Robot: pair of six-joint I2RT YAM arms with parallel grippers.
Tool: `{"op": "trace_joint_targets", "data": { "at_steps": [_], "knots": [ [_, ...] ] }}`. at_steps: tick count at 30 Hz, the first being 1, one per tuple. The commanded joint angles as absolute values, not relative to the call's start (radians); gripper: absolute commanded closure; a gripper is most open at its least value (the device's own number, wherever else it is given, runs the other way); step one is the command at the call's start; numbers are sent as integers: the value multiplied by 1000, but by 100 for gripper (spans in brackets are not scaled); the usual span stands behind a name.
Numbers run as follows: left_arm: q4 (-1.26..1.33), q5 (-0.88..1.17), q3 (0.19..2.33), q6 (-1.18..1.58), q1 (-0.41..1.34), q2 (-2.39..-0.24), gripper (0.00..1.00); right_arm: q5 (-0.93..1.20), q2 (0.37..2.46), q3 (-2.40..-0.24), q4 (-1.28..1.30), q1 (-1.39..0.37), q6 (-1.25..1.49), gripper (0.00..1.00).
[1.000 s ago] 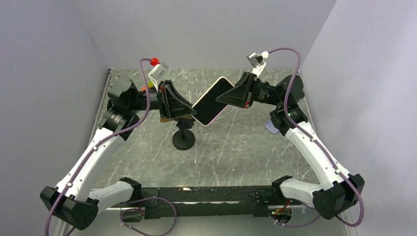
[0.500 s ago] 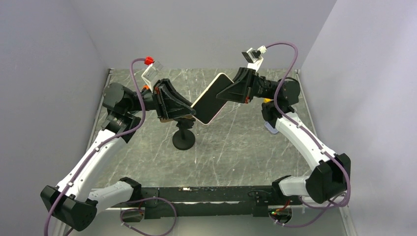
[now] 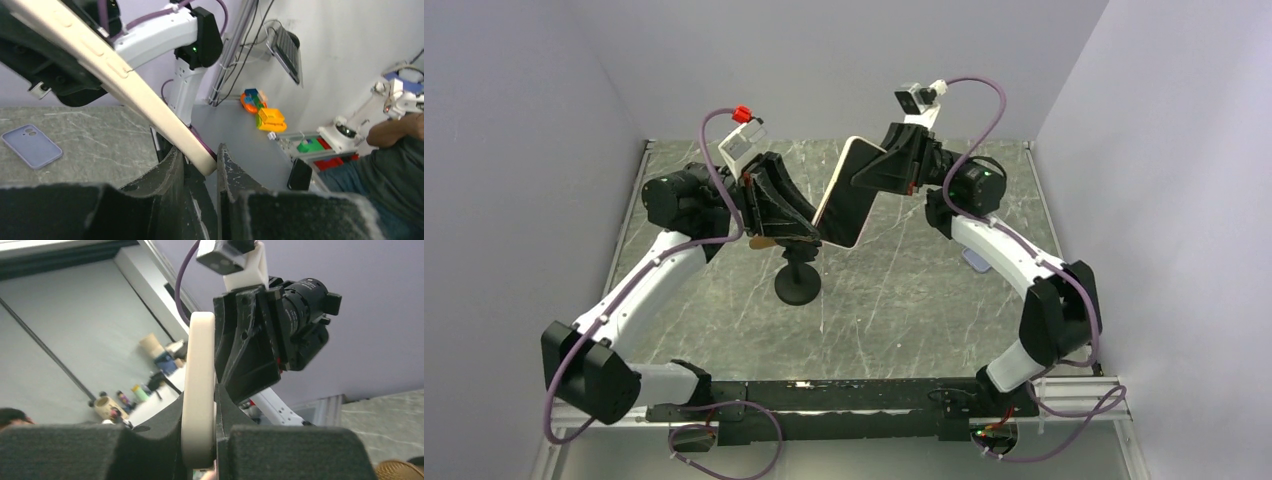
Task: Take the phone out of the phone case
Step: Remove the phone case from the phone.
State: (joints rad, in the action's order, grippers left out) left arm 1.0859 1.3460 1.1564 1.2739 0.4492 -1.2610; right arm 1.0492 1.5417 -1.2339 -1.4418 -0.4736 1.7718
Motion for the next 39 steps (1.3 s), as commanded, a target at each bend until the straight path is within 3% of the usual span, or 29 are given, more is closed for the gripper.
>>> {"op": "trace_joint_targets", "data": {
  "at_steps": [1, 6, 11, 14, 21, 28, 35, 39],
  "knots": [
    [1377, 1292, 1242, 1330, 500, -1350, 100, 1008, 1641, -1270, -1517, -599, 1910, 100],
    [1222, 1311, 1218, 1143, 462, -1308, 100, 972, 1668, -1260, -1652, -601, 2043, 100],
    [567, 1265, 1256, 597, 456, -1222, 100, 944, 1655, -1240, -1679, -608, 2071, 100],
    [200, 1169, 1309, 271, 456, -1193, 100, 933, 1642, -1242, -1690, -608, 2092, 100],
    [-212, 795, 1385, -1, 478, -1168, 100, 886, 1599, -1230, -1670, -603, 2080, 100],
    [-331, 283, 1382, -110, 573, -1124, 100, 855, 1564, -1241, -1633, -602, 2056, 100],
    [-334, -43, 1348, -120, 643, -1082, 100, 832, 1551, -1249, -1643, -600, 2068, 100],
    [-306, -93, 1329, -114, 656, -1053, 100, 834, 1517, -1234, -1591, -595, 2024, 100]
  ]
}}
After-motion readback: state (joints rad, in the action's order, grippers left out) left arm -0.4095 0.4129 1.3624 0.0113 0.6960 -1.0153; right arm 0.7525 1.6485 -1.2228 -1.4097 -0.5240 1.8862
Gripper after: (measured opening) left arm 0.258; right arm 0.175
